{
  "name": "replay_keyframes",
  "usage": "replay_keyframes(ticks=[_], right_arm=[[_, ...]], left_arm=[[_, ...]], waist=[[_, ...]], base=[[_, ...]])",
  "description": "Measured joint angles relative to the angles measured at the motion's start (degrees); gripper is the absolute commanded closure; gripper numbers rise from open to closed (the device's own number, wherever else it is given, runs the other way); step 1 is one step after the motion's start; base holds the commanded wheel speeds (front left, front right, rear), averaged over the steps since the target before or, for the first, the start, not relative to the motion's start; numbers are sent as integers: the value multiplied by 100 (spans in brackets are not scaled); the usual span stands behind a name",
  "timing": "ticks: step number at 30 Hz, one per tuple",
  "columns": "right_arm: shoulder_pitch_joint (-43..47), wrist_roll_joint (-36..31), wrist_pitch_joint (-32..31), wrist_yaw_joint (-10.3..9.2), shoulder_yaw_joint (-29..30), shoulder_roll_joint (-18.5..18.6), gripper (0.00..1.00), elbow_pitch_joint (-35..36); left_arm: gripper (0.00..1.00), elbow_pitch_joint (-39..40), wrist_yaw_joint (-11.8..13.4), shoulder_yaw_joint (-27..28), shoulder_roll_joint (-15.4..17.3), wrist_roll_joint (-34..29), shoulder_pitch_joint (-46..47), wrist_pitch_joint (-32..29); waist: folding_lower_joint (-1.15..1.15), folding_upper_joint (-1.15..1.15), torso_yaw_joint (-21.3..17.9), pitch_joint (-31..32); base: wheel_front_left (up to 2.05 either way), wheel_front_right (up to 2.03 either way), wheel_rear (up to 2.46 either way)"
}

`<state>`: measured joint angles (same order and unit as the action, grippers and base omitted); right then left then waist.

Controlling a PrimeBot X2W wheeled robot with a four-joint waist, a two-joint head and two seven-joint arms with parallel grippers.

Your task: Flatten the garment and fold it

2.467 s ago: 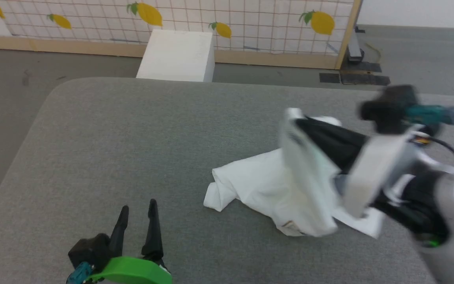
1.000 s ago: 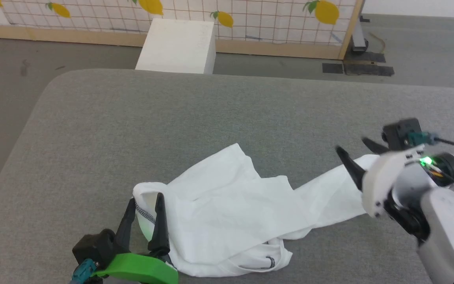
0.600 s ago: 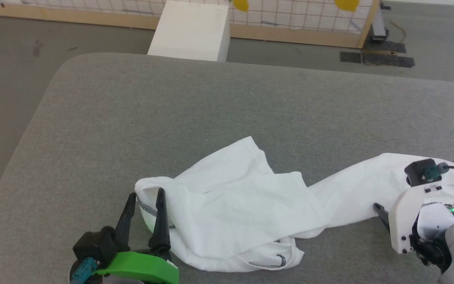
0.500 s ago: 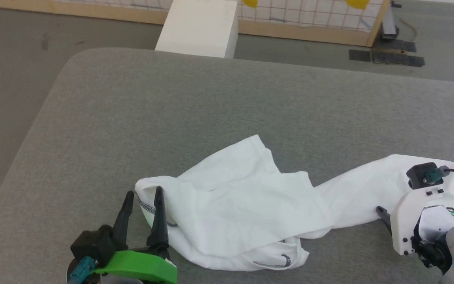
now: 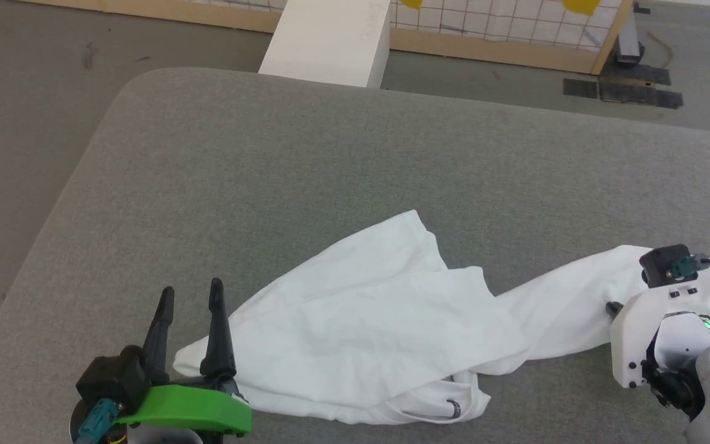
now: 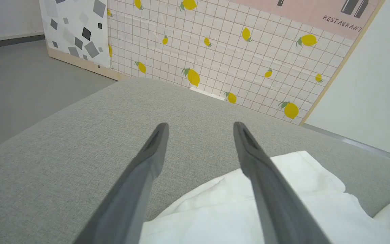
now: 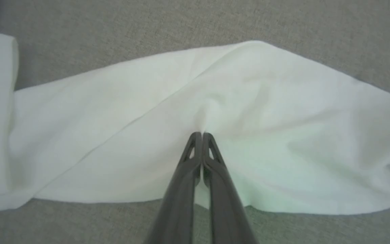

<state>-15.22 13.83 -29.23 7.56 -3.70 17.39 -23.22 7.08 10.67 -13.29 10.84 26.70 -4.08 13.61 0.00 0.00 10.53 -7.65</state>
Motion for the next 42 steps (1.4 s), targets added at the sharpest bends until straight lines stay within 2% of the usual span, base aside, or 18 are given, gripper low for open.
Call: replay_keyframes(ticks=[7,13,16,23,27,30,34,37,40,42], right_arm=[[-458,-2,162,1,20,115,100,356],[-831,-189,176,1,368,591,100,497],[-871,-299,175,2,693,865,100,497],[-494,-704,213,2,1935,1377,100,419],[58,-836,367,2,2493,1282,100,258],[250,-931,609,2,2673,982,0,158],[288,-960,891,2,2661,650,0,182],[286,-912,1073,2,2558,531,0,491],[283,-740,1270,1,2453,423,0,1117],[297,-559,1368,2,2426,216,0,1652]], left_arm=[[0,97,22,-40,35,-3,-18,-71],[0,110,20,-124,35,-10,-23,-104],[0,107,13,-164,35,-10,-18,-120],[0,83,-3,-244,35,-42,8,-153],[0,56,-10,-257,42,-42,10,-183],[0,16,-12,-285,43,-40,10,-220],[0,-27,-51,-319,47,-21,9,-236],[0,-33,-51,-330,53,0,5,-236],[0,-18,-51,-326,53,10,-1,-232],[0,10,-51,-321,53,11,-5,-204]], waist=[[0,0,-245,114],[0,0,-531,157],[0,0,-666,155],[0,0,-842,95],[0,0,-851,95],[0,0,-869,117],[0,0,-893,191],[0,0,-919,252],[0,0,-940,308],[0,0,-953,338]], base=[[0,0,0],[0,0,0],[0,0,0],[0,0,0],[0,0,0],[0,0,0],[0,0,0],[0,0,0],[0,0,0],[0,0,0]])
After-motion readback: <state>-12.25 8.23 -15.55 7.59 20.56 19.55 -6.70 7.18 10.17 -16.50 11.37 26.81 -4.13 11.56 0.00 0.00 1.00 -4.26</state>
